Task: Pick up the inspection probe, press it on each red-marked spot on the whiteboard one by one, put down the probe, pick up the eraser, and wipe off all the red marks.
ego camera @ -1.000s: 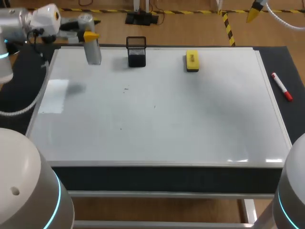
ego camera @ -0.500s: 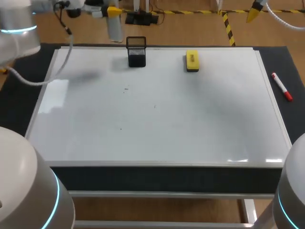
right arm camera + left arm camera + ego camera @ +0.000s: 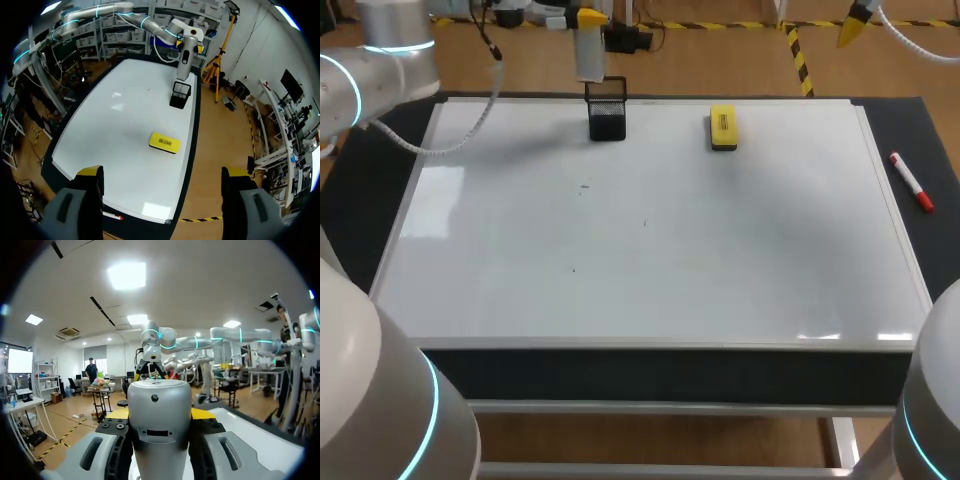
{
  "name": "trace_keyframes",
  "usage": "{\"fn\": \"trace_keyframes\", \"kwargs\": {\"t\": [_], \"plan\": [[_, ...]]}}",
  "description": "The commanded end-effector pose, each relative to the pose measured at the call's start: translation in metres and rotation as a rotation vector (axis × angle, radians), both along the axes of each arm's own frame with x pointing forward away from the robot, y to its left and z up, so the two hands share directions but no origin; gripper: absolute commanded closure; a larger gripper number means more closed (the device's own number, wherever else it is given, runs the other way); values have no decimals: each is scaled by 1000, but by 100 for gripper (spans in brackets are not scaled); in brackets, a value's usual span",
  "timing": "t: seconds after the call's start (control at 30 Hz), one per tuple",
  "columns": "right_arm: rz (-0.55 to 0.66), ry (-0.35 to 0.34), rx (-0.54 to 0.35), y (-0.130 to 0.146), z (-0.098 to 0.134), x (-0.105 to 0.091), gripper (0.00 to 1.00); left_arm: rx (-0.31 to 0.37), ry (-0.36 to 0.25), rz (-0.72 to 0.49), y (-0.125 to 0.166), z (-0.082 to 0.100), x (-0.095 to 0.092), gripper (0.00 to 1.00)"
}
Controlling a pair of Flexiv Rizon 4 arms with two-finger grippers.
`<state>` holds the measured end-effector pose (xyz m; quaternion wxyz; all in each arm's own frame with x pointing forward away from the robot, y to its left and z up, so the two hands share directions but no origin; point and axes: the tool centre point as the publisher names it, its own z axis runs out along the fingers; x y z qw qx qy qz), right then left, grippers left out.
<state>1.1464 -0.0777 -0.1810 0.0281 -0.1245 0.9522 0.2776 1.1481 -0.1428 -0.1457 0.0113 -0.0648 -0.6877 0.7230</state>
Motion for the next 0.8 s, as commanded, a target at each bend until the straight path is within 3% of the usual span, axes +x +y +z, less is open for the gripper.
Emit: {"fn": "trace_keyframes", "kwargs": {"t": [0.03, 0.53, 0.8], "plan": [[4, 5, -5, -1, 2, 2, 0, -19, -4, -80, -7, -11, 9, 100], [4, 5, -5, -1, 2, 2, 0, -16, -1, -57, -21, -32, 15, 100], [4, 5, -5, -1, 2, 2, 0, -9, 12, -23, -20, -54, 20, 100]]}}
